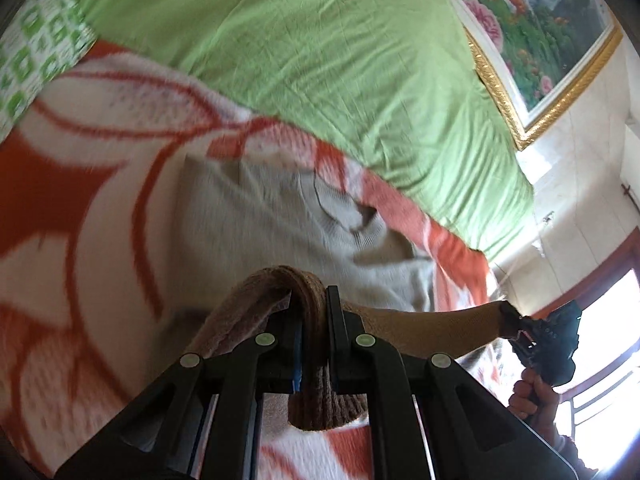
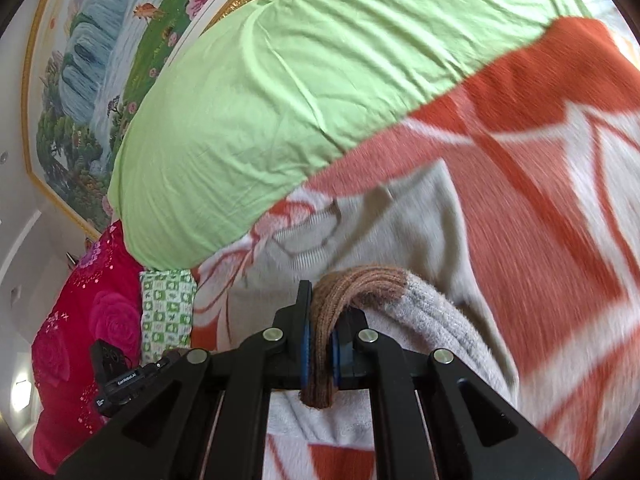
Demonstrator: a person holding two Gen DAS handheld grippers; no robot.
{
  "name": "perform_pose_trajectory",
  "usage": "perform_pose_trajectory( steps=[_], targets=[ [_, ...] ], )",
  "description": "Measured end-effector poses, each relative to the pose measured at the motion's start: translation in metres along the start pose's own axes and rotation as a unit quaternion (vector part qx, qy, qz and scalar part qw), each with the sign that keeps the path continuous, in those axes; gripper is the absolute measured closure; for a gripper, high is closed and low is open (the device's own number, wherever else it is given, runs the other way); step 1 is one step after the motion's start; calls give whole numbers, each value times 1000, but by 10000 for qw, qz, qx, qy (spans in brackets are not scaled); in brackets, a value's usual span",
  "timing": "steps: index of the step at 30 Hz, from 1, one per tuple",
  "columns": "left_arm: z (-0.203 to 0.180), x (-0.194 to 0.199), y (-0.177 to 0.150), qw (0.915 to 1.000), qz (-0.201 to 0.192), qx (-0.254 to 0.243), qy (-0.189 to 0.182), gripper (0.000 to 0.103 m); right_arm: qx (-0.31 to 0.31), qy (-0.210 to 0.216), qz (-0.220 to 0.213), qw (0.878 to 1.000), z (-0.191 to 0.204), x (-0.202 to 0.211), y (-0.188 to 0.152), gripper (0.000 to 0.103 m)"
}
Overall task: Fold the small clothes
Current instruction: 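Grasp the brown ribbed hem with both grippers and lift it, then fold the hem up toward the collar and open both grippers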
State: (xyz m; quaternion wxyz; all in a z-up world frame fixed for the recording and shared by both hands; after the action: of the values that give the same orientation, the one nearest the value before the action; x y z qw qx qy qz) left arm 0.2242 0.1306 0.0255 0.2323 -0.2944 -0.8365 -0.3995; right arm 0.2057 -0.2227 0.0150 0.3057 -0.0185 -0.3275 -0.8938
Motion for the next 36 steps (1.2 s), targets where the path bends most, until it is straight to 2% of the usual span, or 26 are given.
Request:
perform_pose_trajectory(
  steps=[6, 10, 15, 19, 24, 25, 27, 28, 29, 30, 31, 33, 36],
  targets=[
    [8, -58, 51, 9996, 4, 170, 246, 95, 191, -129, 115, 9997, -29, -65, 31, 95],
    [15, -91, 68, 9986, 149, 289, 426, 95, 334, -278, 267, 9987, -50, -106, 36, 95],
    [33, -128, 79, 9966, 246, 278, 739, 95, 237, -442, 373, 9980, -76, -143, 47, 95],
    [61, -161, 75, 9917, 549, 496, 1056, 93, 119, -574, 622, 9963, -95, -165, 45, 92],
    [65, -166, 77, 9921, 542, 634, 936, 87, -54, -527, 703, 9961, -102, -167, 46, 91],
    [64, -164, 77, 9922, 566, 654, 900, 83, -105, -513, 696, 9962, -102, -166, 47, 89],
    [59, -156, 80, 9928, 566, 613, 862, 66, -234, -474, 615, 9967, -102, -160, 51, 80],
    [55, -149, 84, 9932, 468, 544, 915, 61, -271, -458, 516, 9972, -101, -155, 53, 65],
    [51, -140, 87, 9931, 354, 487, 1006, 50, -299, -431, 403, 9978, -99, -150, 55, 50],
    [48, -131, 89, 9928, 225, 435, 1096, 45, -310, -421, 257, 9983, -97, -143, 58, 44],
    [44, -121, 91, 9927, 88, 388, 1138, 43, -283, -457, 47, 9985, -93, -133, 61, 40],
    [31, -105, 91, 9951, -24, 275, 952, 42, -274, -402, -61, 9988, -87, -122, 62, 40],
    [8, -104, 75, 9980, 206, 56, 590, 39, -67, -243, 17, 9997, -67, -111, 48, 40]
  ],
)
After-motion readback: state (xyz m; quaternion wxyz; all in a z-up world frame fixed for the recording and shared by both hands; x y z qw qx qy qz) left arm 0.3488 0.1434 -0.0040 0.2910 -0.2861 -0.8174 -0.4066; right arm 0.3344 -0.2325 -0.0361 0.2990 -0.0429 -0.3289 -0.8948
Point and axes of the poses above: each gripper's, at about its wrist camera, not at the fingertips, and x roughly against the way its jaws point, z to its left, y to its top, the point moved 5 cm from there along -x, roughly the way its jaws point
